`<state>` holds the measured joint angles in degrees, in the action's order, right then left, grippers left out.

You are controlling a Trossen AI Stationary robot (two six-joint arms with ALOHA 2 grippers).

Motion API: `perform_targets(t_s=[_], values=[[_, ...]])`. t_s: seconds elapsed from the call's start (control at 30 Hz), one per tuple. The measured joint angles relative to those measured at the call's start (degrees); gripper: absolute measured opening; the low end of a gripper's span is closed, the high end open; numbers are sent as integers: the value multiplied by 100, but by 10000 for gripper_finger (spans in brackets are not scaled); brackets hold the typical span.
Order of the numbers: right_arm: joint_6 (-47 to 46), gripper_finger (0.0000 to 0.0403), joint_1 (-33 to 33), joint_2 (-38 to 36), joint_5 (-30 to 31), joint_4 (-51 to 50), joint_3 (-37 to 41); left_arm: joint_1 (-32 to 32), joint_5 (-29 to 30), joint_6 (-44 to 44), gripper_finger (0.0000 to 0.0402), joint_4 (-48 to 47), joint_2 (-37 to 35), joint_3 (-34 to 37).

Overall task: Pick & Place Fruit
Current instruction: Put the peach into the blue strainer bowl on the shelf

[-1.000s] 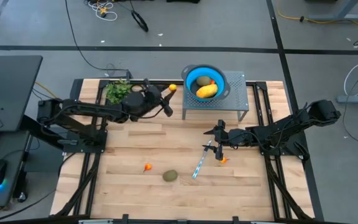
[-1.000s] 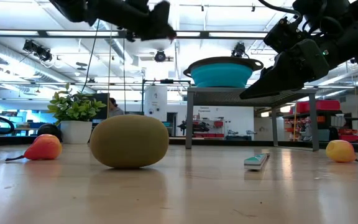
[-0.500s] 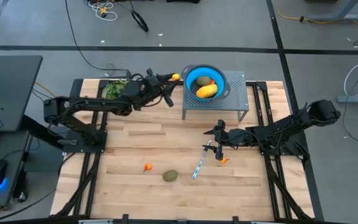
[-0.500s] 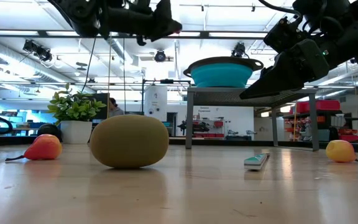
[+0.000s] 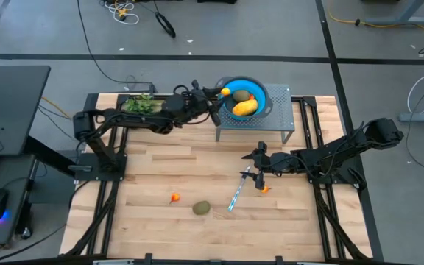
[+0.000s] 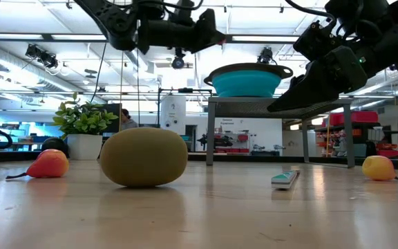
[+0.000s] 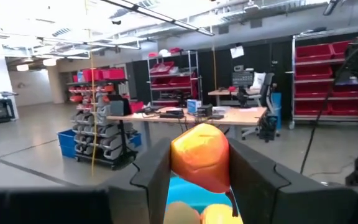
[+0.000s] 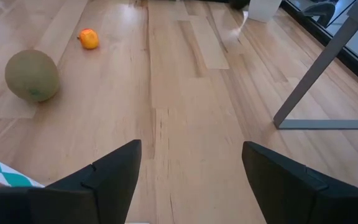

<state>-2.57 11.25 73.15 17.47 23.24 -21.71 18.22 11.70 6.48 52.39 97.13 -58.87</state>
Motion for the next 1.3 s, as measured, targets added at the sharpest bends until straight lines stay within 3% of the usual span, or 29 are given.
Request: perform_targets(t_s=[0.47, 1.3], values=[[0, 288, -1, 2, 0, 10, 0, 43, 111, -115, 157, -696, 54, -240], [32, 288, 0, 2, 0, 55, 0, 337, -218, -473, 157, -711, 54, -236]])
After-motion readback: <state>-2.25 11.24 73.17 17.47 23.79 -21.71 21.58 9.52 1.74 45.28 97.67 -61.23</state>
